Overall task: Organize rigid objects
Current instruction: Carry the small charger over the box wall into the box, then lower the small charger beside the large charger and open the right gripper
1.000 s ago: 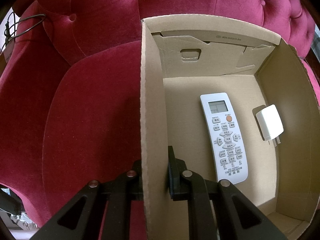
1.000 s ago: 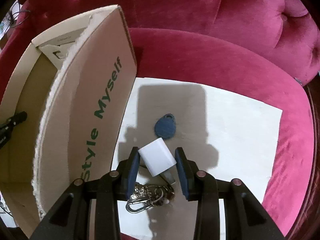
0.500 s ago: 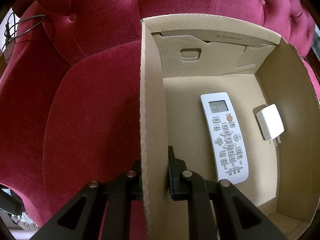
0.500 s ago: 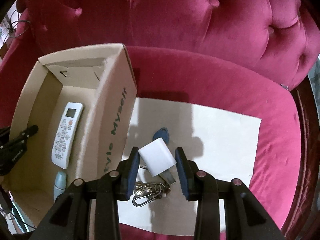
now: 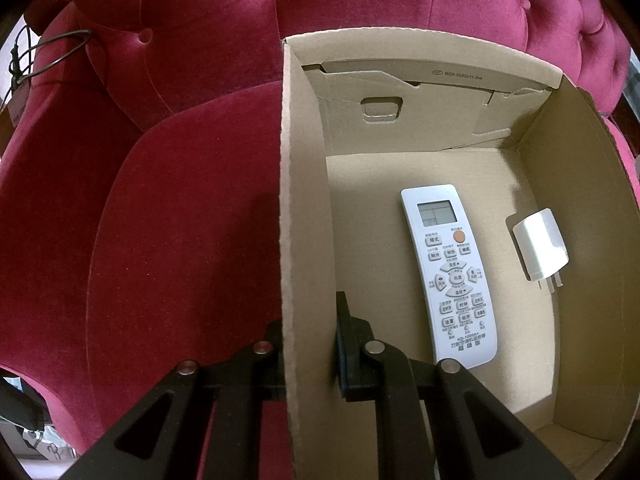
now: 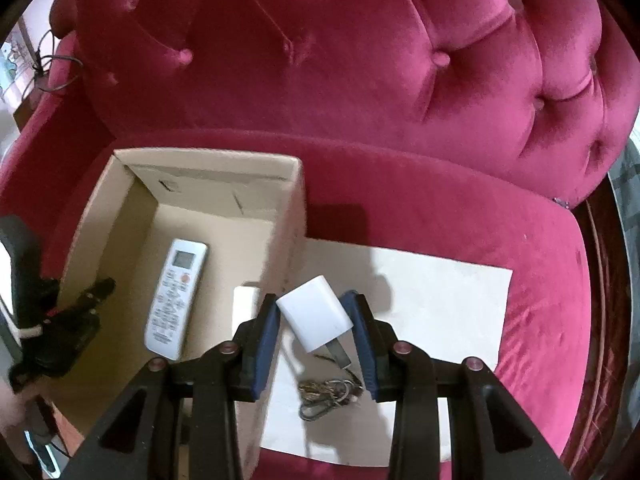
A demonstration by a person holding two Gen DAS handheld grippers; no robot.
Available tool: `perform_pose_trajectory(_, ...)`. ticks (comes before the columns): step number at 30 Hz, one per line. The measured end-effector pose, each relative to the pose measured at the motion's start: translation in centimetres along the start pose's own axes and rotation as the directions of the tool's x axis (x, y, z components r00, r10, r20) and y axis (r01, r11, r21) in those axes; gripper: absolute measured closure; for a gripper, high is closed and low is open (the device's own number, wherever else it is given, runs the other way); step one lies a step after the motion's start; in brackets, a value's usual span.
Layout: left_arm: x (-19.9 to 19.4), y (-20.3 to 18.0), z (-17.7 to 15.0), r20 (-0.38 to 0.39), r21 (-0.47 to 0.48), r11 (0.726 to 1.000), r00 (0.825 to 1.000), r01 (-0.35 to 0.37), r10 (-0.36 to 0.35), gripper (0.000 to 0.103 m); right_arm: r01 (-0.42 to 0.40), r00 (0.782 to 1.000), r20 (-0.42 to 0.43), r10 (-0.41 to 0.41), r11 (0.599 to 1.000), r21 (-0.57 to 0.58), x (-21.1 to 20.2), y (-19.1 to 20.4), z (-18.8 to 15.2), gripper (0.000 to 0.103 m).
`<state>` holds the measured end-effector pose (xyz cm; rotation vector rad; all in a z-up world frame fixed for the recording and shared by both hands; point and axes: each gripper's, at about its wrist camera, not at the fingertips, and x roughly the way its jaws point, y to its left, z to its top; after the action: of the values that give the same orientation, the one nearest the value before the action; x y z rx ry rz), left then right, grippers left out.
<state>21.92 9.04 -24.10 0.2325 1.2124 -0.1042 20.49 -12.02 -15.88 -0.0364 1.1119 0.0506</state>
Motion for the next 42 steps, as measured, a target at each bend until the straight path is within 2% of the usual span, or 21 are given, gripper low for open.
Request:
perform_pose_trajectory(9, 0.0, 0.3, 0.0, 0.001, -0.001, 1.0, 1.0, 0.003, -0.003, 0.089, -0.049, 0.998, 0.028, 0.05, 0.998, -0.032, -1.1, 3.3, 0.8, 0.064)
perform_pose_trajectory(19, 0.1, 0.5, 0.1, -0.003, -0.001, 1.0, 1.0, 0.006, -0.006, 0.089, -0.099, 0.995, 0.007, 0.1, 0.993, -0.066, 1.1, 6.7, 0.3, 0.064)
perform_pose_trajectory(29, 0.1, 0.2, 0.1, -0.002, -0.003, 1.0, 1.0, 0.006, -0.006, 0.089, -0.103, 0.992, -0.086, 0.095, 0.991, -0.09, 5.3, 9.6, -0.9, 0.064)
perform_pose_trajectory(42, 0.3, 0.4, 0.0, -0.002, -0.004, 1.0, 1.0, 0.012, -0.012, 0.089, -0.095, 0.981, -0.177, 0.081, 0.993, -0.071, 9.1, 10.5, -1.7, 0.064)
